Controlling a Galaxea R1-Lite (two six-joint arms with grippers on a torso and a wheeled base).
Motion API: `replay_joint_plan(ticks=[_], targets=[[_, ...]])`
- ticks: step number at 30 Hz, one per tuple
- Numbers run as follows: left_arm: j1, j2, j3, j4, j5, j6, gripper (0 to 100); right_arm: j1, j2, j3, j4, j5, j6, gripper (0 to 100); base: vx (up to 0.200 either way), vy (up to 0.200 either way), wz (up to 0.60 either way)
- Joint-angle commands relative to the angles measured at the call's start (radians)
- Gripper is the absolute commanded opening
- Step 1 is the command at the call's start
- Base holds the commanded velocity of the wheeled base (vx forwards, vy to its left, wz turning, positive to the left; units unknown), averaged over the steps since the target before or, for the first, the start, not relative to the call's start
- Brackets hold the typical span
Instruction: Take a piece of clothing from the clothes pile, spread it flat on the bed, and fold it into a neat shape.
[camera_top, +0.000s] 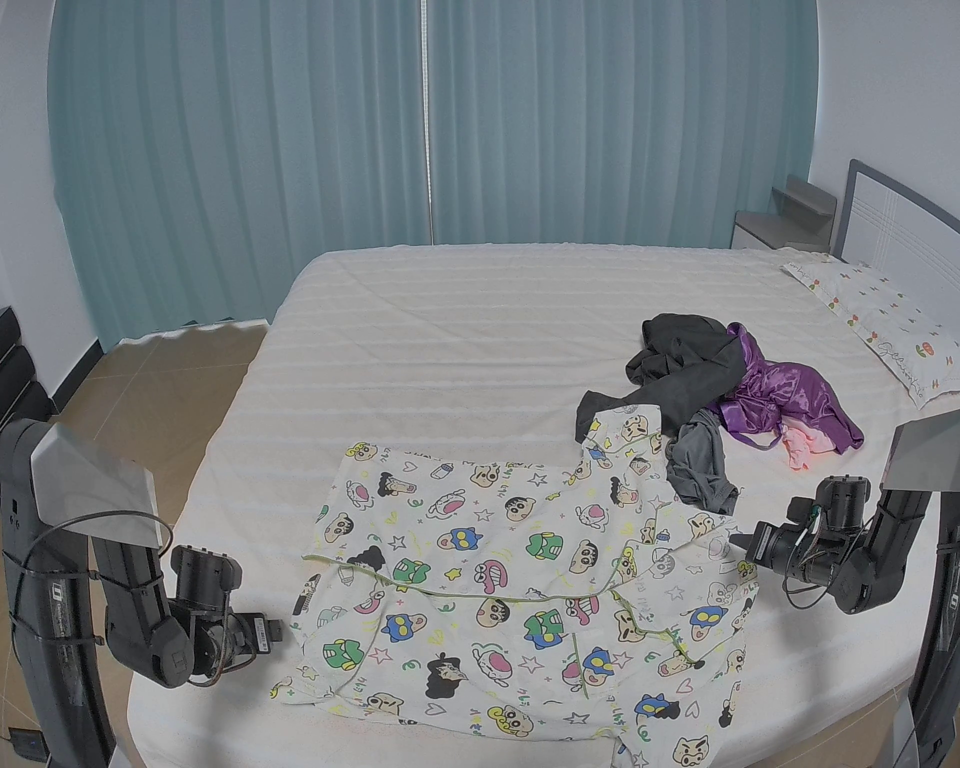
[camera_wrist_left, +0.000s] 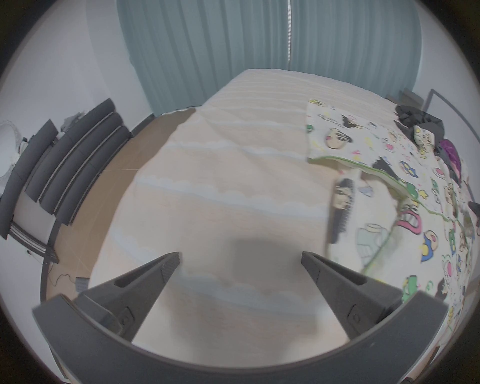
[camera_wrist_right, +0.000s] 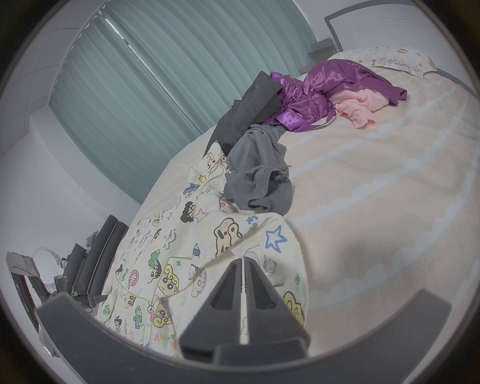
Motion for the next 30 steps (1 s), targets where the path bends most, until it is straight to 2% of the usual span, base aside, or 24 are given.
replay_joint_plan(ticks=[1, 6, 11, 12, 14, 15, 16, 17, 18, 19, 22, 25, 30], targets=[[0.05, 0.0, -0.007, -0.005, -0.001, 0.023, 100, 0.0, 0.002, 0.0, 0.0, -0.001, 0.0, 0, 0.0, 0.0, 0.0], [0.124, -0.006, -0.025, -0.011, -0.002, 0.066, 100, 0.0, 0.0, -0.001, -0.002, -0.001, 0.0, 0, 0.0, 0.0, 0.0], [0.128, -0.056, -0.019, -0.009, -0.06, 0.051, 100, 0.0, 0.0, -0.001, -0.002, -0.001, 0.0, 0, 0.0, 0.0, 0.0], [0.115, -0.095, -0.015, -0.008, -0.116, 0.005, 100, 0.0, 0.0, -0.001, -0.002, -0.001, 0.0, 0, 0.0, 0.0, 0.0], [0.084, -0.133, -0.018, -0.006, -0.172, -0.07, 100, 0.0, 0.002, -0.001, -0.002, 0.001, 0.0, 0, 0.0, 0.0, 0.0], [0.082, -0.136, -0.018, -0.006, -0.177, -0.077, 100, 0.0, 0.002, -0.001, -0.002, -0.001, 0.0, 0, 0.0, 0.0, 0.0], [0.047, -0.187, -0.016, 0.005, -0.246, -0.166, 100, 0.0, 0.0, -0.001, 0.0, 0.001, 0.0, 0, 0.0, 0.0, 0.0], [0.024, -0.207, -0.013, 0.012, -0.278, -0.207, 100, 0.0, 0.0, -0.001, 0.0, 0.001, 0.0, 0, 0.0, 0.0, 0.0], [0.024, -0.207, -0.013, 0.012, -0.278, -0.207, 100, 0.0, 0.0, -0.001, 0.0, 0.001, 0.0, 0, 0.0, 0.0, 0.0], [-0.033, -0.245, -0.012, 0.06, -0.324, -0.297, 100, 0.0, 0.0, 0.0, -0.002, 0.001, 0.0, 0, 0.0, 0.0, 0.0], [-0.111, -0.302, -0.007, 0.166, -0.361, -0.423, 100, 0.0, 0.0, 0.0, 0.0, 0.001, 0.002, 0, 0.0, 0.0, 0.0], [-0.149, -0.342, -0.007, 0.199, -0.412, -0.541, 100, 0.0, 0.002, -0.001, -0.002, 0.001, 0.002, 0, 0.0, 0.0, 0.0], [-0.169, -0.371, 0.021, 0.204, -0.433, -0.638, 100, 0.002, 0.002, 0.002, 0.0, 0.001, 0.003, 0, 0.0, 0.0, 0.0]])
